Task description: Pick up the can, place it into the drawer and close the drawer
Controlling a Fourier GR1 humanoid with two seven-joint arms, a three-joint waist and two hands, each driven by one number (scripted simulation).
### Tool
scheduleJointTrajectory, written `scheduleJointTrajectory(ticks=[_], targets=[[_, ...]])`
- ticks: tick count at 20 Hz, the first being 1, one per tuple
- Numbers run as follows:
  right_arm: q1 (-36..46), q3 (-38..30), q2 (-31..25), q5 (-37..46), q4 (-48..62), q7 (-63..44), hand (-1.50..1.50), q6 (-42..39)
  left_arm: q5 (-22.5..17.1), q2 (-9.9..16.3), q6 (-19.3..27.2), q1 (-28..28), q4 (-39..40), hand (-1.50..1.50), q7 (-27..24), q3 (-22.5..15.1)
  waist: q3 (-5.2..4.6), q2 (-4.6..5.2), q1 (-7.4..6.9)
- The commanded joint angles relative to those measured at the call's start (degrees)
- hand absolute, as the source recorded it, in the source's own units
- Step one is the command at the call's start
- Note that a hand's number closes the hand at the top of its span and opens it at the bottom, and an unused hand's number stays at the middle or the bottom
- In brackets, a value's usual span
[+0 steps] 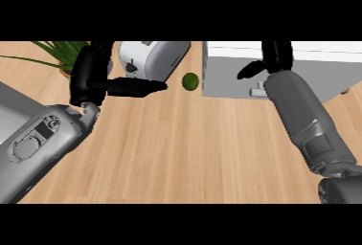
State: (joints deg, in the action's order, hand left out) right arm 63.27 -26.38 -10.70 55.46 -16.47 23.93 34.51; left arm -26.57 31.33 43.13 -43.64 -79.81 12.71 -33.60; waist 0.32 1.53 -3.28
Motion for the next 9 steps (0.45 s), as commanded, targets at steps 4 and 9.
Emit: scheduleJointTrajectory(ticks=[4, 9], targets=[[6.49, -11.20, 5.28, -14.51, -2.54, 1.82, -1.50, -6.88, 0.30, 0.92, -0.20, 2.70, -0.23, -1.50, -1.62, 1.92, -0.18, -0.86, 0.34], [5.91, -12.81, 2.67, -16.73, -1.98, 4.91, -1.50, -9.17, 0.52, 0.73, -1.55, 6.76, -1.32, -1.50, -3.76, 3.49, -0.27, -0.66, 0.84]])
